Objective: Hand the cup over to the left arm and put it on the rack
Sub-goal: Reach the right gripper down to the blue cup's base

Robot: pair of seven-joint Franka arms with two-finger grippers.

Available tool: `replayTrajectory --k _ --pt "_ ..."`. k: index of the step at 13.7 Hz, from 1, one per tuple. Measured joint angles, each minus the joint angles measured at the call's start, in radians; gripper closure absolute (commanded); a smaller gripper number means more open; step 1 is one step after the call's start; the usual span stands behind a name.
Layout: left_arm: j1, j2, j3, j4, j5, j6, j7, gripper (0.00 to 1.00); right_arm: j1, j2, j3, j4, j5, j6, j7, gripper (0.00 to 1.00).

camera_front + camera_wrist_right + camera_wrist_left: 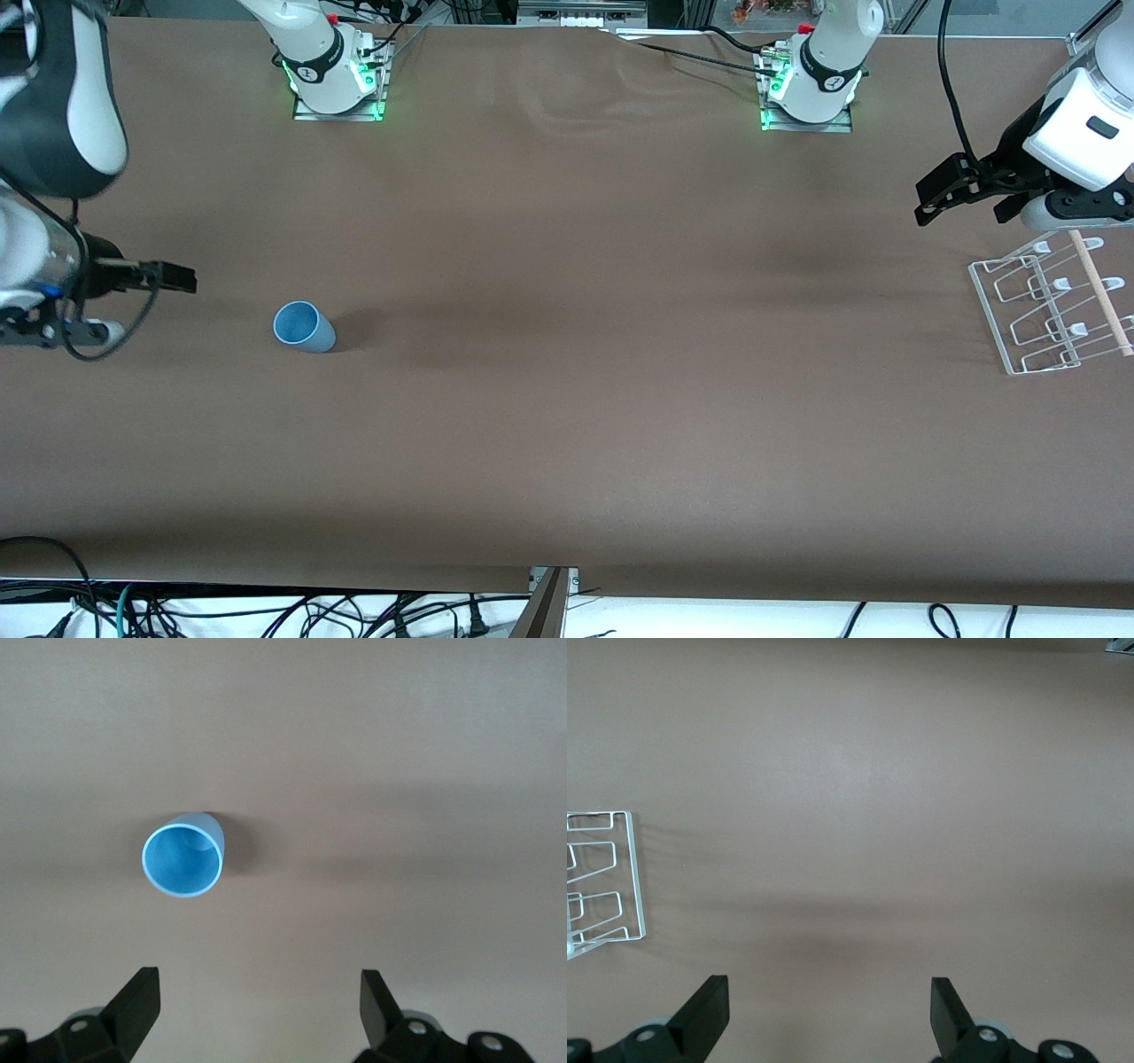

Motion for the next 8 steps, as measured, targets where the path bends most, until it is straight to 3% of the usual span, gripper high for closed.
replayTrajectory --k 8 --pt "0.0 0.0 0.0 0.0 0.0 0.0 0.0 0.0 0.001 0.024 0.005 -0.287 0.001 0.38 0.001 0.0"
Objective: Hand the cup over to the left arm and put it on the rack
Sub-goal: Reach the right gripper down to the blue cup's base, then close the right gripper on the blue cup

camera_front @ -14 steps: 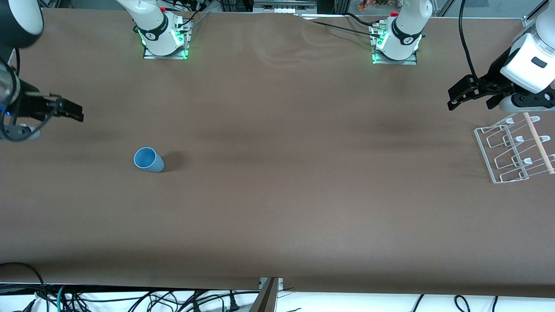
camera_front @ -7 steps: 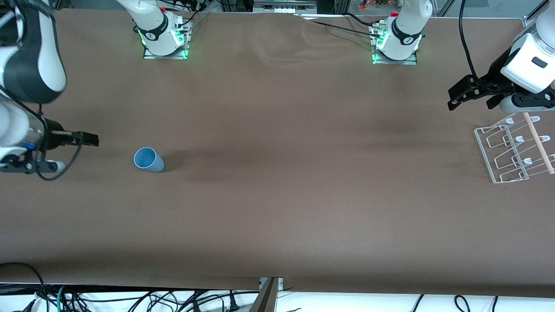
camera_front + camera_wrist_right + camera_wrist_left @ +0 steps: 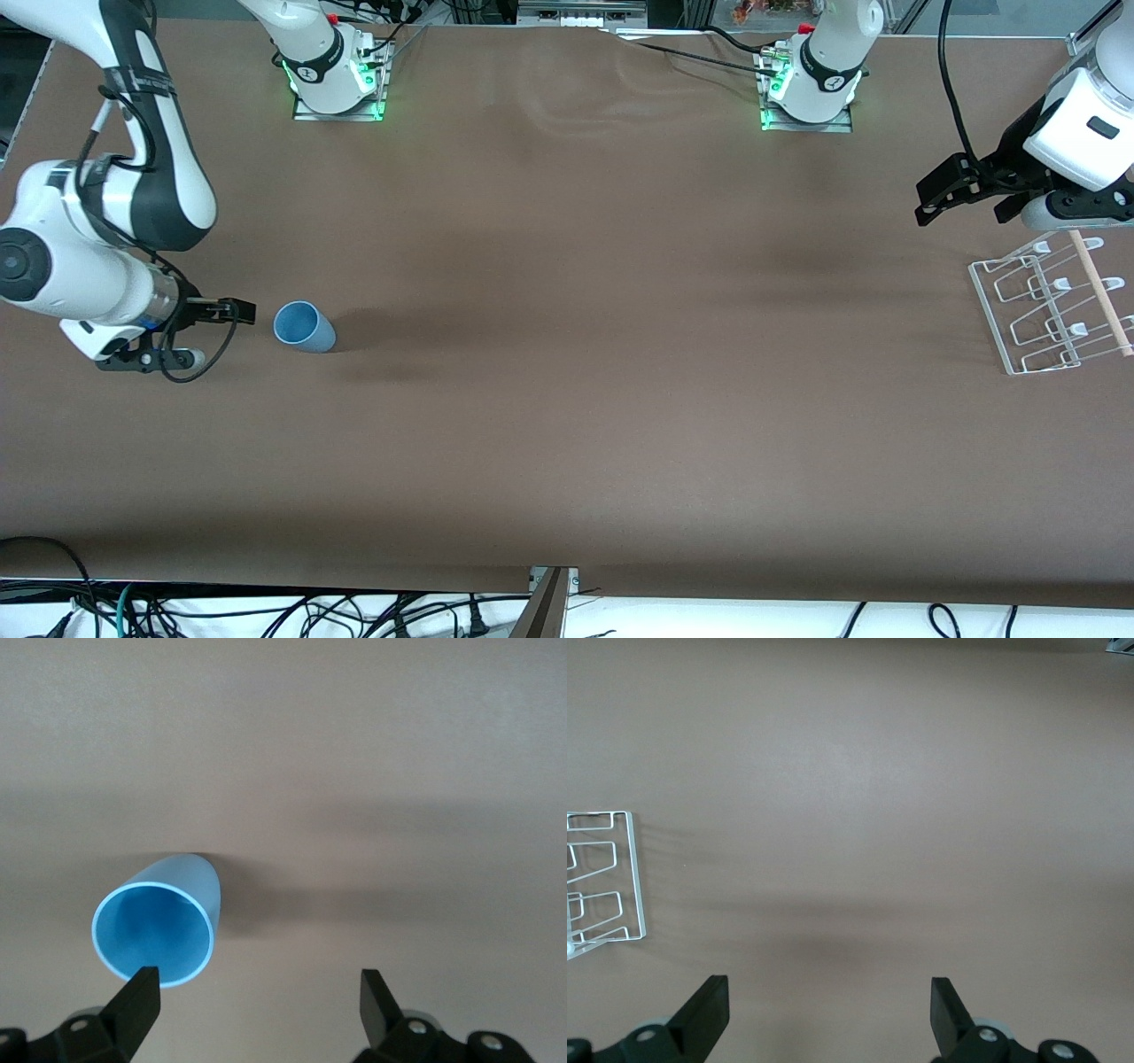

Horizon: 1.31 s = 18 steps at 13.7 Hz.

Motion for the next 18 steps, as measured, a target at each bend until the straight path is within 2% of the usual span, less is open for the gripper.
replayTrajectory --k 7,14,15,16,17,18 --pt "0.0 0.0 0.0 0.0 0.0 0.0 0.0 0.0 0.001 0.003 0.006 -0.205 0.005 0.281 0.006 0.0" --pt "0.0 0.0 0.0 0.0 0.0 0.0 0.0 0.0 0.002 0.034 0.011 -0.235 0.038 0.352 0.008 0.01" --pt "0.0 0.0 0.0 0.0 0.0 0.0 0.0 0.0 0.002 0.041 0.011 -0.239 0.038 0.361 0.008 0.26" --pt "0.0 0.0 0.0 0.0 0.0 0.0 0.0 0.0 0.002 0.045 0.011 -0.242 0.038 0.363 0.008 0.6" --pt "0.0 0.0 0.0 0.0 0.0 0.0 0.0 0.0 0.002 0.046 0.011 -0.242 0.038 0.363 0.008 0.81" --pt "0.0 0.0 0.0 0.0 0.0 0.0 0.0 0.0 0.002 0.046 0.011 -0.242 0.038 0.363 0.008 0.92"
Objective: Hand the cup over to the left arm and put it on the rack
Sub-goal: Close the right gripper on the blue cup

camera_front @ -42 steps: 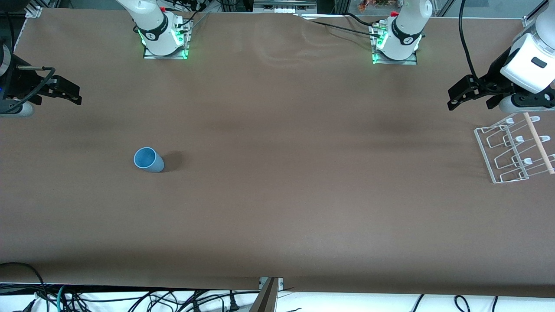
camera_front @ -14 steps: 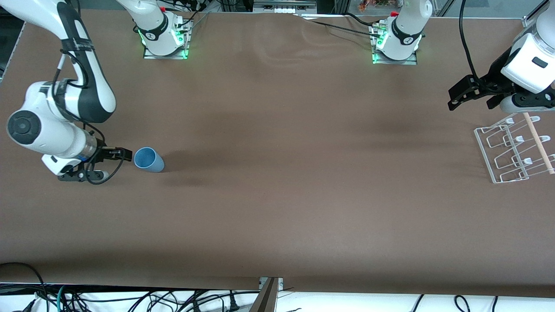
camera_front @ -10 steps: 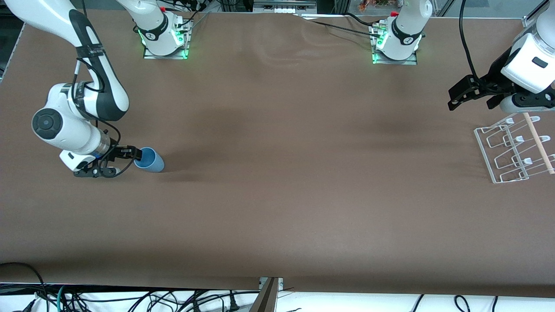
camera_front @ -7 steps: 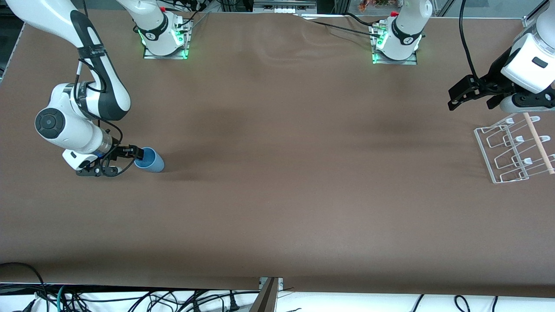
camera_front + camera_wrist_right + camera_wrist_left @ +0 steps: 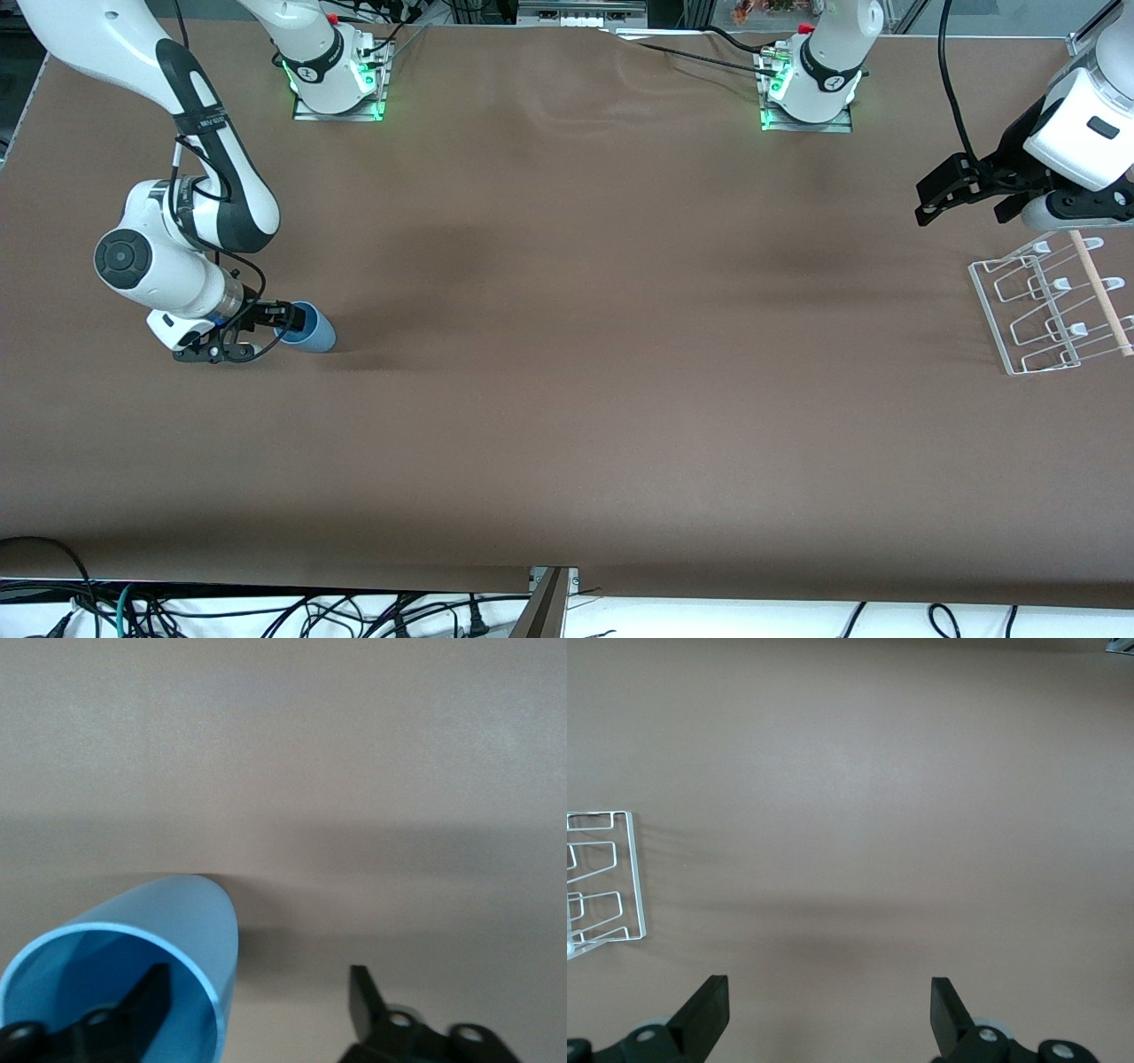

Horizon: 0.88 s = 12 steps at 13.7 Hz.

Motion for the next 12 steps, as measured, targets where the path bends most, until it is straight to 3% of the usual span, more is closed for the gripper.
replayTrajectory --k 2,9,12 --pt "0.0 0.0 0.0 0.0 0.0 0.0 0.0 0.0 0.0 0.0 0.001 0.0 0.0 0.0 -0.001 1.0" --pt "0.0 0.0 0.0 0.0 0.0 0.0 0.0 0.0 0.002 -0.001 0.004 0.002 0.007 -0.002 -0.002 1.0" --pt "0.0 0.0 0.0 0.0 0.0 0.0 0.0 0.0 0.002 -0.002 0.036 0.029 0.059 -0.005 -0.004 1.0"
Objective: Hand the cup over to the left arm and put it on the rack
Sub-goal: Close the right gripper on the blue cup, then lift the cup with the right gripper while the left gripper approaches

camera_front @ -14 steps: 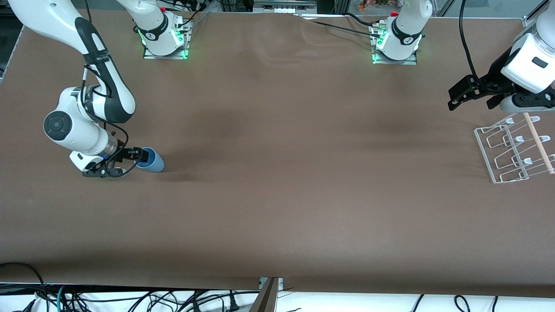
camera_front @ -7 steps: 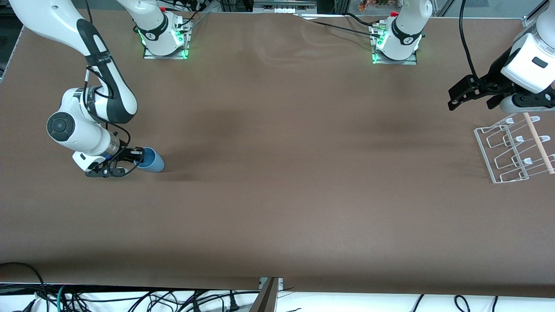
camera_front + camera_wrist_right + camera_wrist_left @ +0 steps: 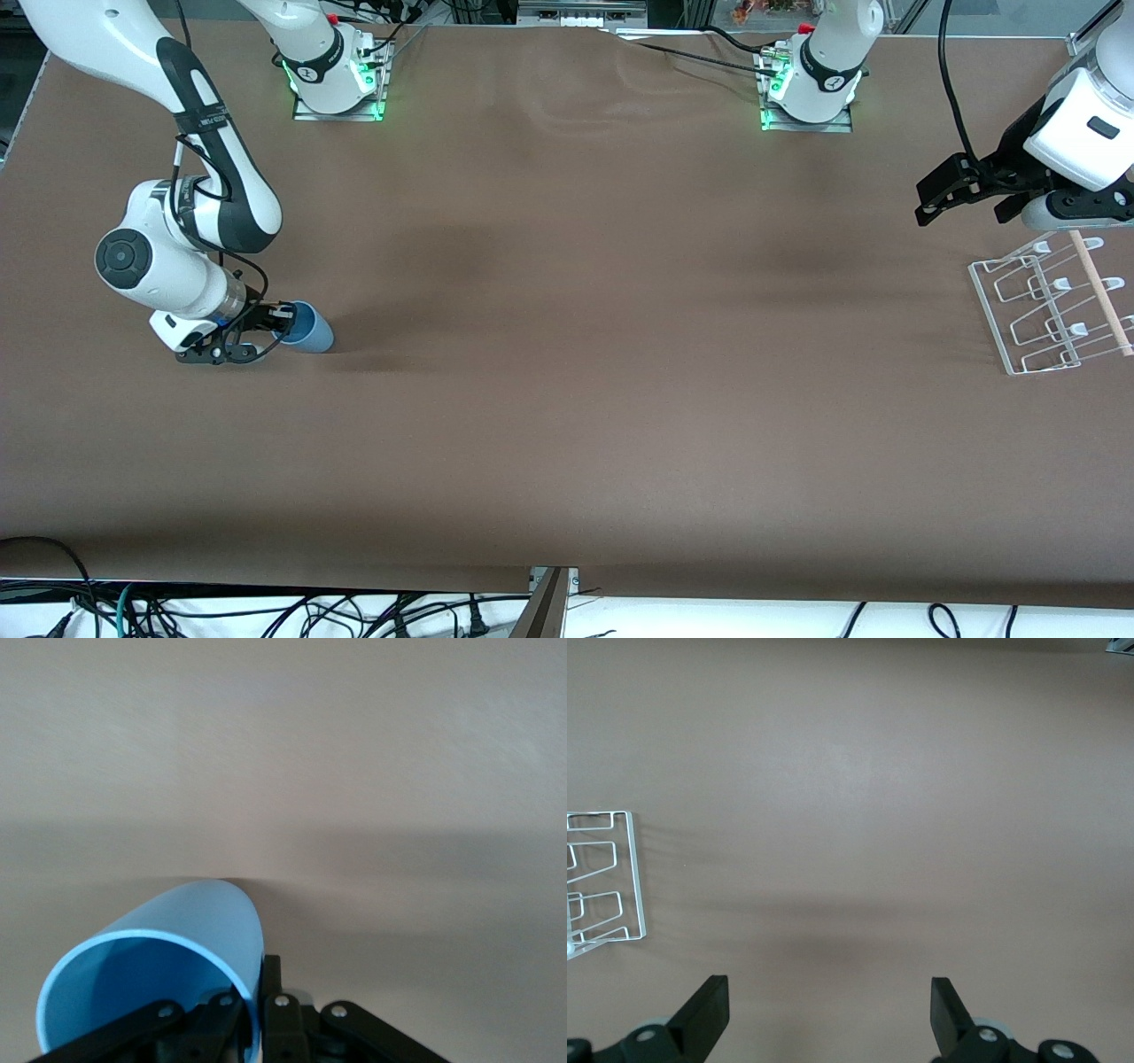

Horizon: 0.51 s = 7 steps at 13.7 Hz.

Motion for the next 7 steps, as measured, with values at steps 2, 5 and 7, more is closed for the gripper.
replayTrajectory --k 2,5,7 --pt "0.0 0.0 0.0 0.0 0.0 0.0 0.0 0.0 0.002 -0.001 0.046 0.043 0.101 -0.031 0.0 1.0" --pt "0.0 0.0 0.0 0.0 0.0 0.0 0.0 0.0 0.005 -0.001 0.133 0.128 0.282 -0.07 -0.001 1.0" --pt "0.0 0.0 0.0 0.0 0.0 0.0 0.0 0.0 0.011 0.006 0.193 0.18 0.368 -0.087 0.002 1.0"
